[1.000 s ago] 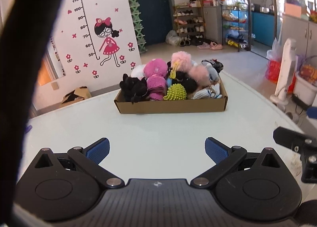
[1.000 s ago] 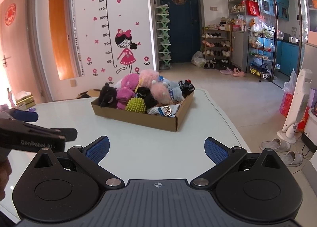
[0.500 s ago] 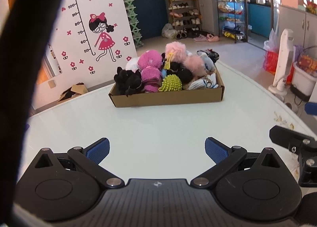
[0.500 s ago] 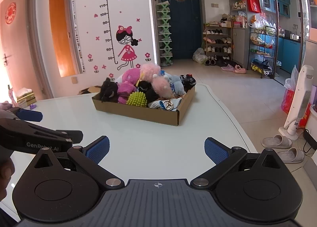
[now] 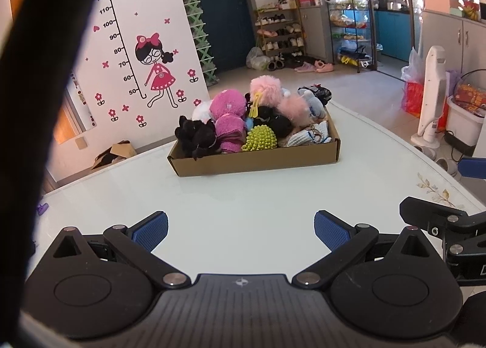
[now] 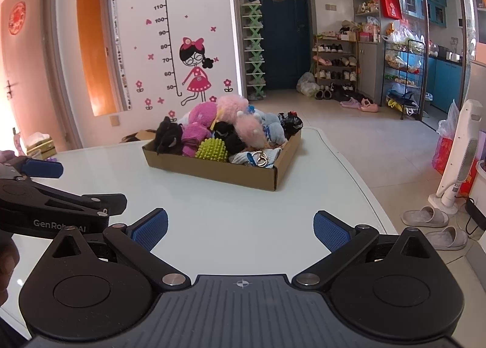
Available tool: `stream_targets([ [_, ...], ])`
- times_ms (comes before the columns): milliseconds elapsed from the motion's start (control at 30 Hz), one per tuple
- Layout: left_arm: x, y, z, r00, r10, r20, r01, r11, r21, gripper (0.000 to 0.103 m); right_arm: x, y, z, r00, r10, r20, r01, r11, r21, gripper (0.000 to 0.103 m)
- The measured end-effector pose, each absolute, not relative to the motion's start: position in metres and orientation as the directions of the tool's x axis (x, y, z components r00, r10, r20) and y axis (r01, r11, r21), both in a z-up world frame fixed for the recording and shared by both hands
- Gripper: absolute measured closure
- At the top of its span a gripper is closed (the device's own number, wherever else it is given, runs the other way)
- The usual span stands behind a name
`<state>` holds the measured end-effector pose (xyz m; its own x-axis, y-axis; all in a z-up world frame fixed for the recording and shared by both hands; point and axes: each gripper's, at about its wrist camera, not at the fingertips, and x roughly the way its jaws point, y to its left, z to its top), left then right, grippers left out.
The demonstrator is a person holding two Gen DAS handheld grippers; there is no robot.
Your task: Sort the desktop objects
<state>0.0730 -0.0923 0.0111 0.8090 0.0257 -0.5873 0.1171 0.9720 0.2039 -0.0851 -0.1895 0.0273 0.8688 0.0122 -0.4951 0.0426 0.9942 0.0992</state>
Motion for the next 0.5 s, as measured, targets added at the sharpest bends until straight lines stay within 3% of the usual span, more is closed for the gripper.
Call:
stream_targets([
  [500,0.0764,-0.0873,0.0113,0.781,0.075,-0.619,0.073,0.975,0.21,0.001,-0.0863,-0.1843,0.026,0.866,0.019,-0.499,0.034,0.995,0.096,0.0],
])
